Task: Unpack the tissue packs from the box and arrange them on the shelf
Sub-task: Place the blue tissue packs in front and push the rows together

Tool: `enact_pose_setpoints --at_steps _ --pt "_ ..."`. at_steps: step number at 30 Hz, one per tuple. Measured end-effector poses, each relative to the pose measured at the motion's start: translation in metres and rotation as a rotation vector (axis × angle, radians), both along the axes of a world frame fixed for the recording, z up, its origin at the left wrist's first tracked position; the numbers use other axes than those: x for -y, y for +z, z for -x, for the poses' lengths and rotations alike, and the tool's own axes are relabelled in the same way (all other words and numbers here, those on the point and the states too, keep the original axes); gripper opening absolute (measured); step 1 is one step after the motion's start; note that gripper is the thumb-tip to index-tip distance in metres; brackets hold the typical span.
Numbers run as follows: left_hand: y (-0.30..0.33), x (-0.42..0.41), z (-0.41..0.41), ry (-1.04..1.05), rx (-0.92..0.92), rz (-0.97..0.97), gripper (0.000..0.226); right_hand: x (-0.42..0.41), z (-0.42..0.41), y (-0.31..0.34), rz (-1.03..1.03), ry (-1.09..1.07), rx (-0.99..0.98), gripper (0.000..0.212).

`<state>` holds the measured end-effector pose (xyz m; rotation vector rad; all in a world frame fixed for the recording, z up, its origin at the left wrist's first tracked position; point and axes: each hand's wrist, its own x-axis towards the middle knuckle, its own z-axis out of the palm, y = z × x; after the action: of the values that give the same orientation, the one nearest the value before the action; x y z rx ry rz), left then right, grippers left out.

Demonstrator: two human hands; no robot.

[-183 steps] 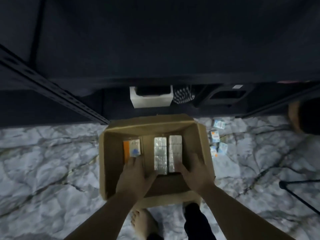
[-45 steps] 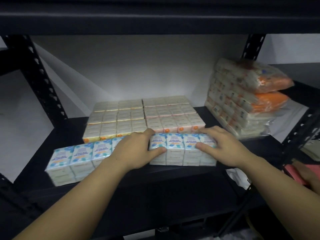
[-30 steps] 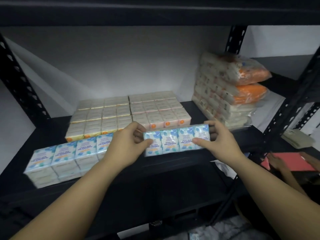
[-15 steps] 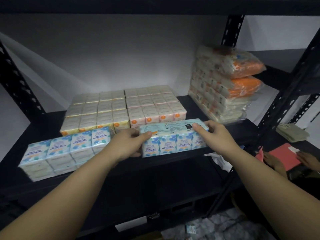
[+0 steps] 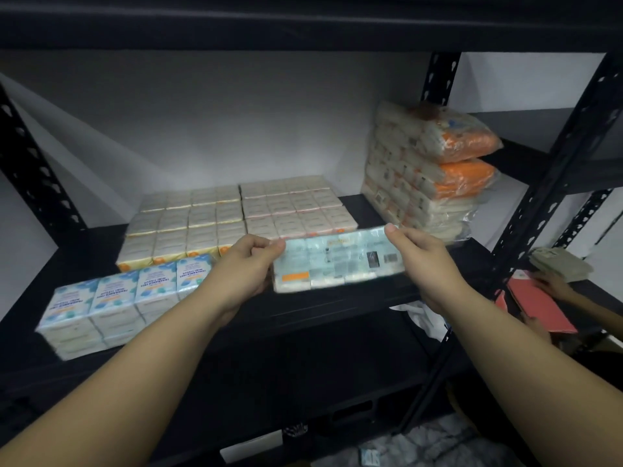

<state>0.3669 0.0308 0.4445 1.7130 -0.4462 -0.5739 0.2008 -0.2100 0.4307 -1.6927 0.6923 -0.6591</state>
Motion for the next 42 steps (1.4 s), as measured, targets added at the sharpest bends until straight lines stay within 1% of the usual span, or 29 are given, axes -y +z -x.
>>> enact_pose_setpoints --at_steps 2,4,6,7,8,9,10,12,13,14,16,18,20,22,25,28,32,42 --pt "-0.009 0.0 -0.002 0.03 0.04 -0.018 0.059 -0.001 -0.005 -0.005 0.032 -0.01 -0.011 0.034" --pt "-0.021 -0.001 -0.006 0.076 0.057 -0.017 0.068 -0.002 -0.011 -0.013 0.057 -0.007 -0.045 0.041" --pt "-0.033 0.0 -0.01 0.099 0.066 -0.036 0.082 -0.003 -0.015 -0.019 0.058 -0.021 -0.084 0.043" --pt "-0.038 0.001 -0.012 0.078 0.062 -0.068 0.089 -0.001 -0.018 -0.022 0.051 -0.034 -0.104 0.042" --pt "-0.041 0.002 -0.011 0.049 0.062 -0.114 0.09 -0.001 -0.021 -0.02 0.035 -0.043 -0.126 0.041" --pt "-0.038 0.003 -0.006 0.027 0.075 -0.163 0.085 -0.001 -0.025 -0.019 0.02 -0.041 -0.149 0.039" --pt "-0.034 0.005 -0.002 0.028 0.106 -0.19 0.075 0.0 -0.028 -0.017 0.027 -0.039 -0.164 0.035" --pt "-0.025 0.008 0.005 0.071 0.208 -0.185 0.045 0.003 -0.031 -0.016 0.07 -0.052 -0.156 0.029" --pt "-0.025 0.008 0.006 0.094 0.249 -0.172 0.035 0.003 -0.031 -0.016 0.069 -0.06 -0.133 0.029" --pt "-0.025 0.007 0.006 0.105 0.269 -0.157 0.036 0.002 -0.028 -0.016 0.068 -0.063 -0.113 0.032" --pt "-0.028 0.001 0.005 0.101 0.281 -0.15 0.048 0.0 -0.022 -0.02 0.081 -0.045 -0.1 0.04" --pt "-0.033 -0.004 0.005 0.077 0.306 -0.17 0.059 0.001 -0.018 -0.032 0.093 0.032 -0.09 0.045" --pt "-0.037 -0.007 0.007 0.063 0.349 -0.18 0.062 0.004 -0.017 -0.043 0.133 0.101 -0.099 0.053" --pt "-0.04 -0.008 0.008 0.071 0.365 -0.171 0.063 0.007 -0.019 -0.051 0.184 0.123 -0.116 0.061" --pt "-0.043 -0.006 0.008 0.125 0.339 -0.14 0.068 0.008 -0.024 -0.053 0.239 0.12 -0.116 0.064" --pt "-0.047 -0.004 0.01 0.175 0.318 -0.128 0.062 0.006 -0.029 -0.053 0.261 0.099 -0.112 0.064" --pt "-0.055 -0.002 0.011 0.202 0.342 -0.135 0.052 0.004 -0.031 -0.058 0.291 0.088 -0.108 0.065" --pt "-0.062 0.002 0.01 0.245 0.376 -0.129 0.05 0.0 -0.037 -0.055 0.295 0.07 -0.11 0.065"
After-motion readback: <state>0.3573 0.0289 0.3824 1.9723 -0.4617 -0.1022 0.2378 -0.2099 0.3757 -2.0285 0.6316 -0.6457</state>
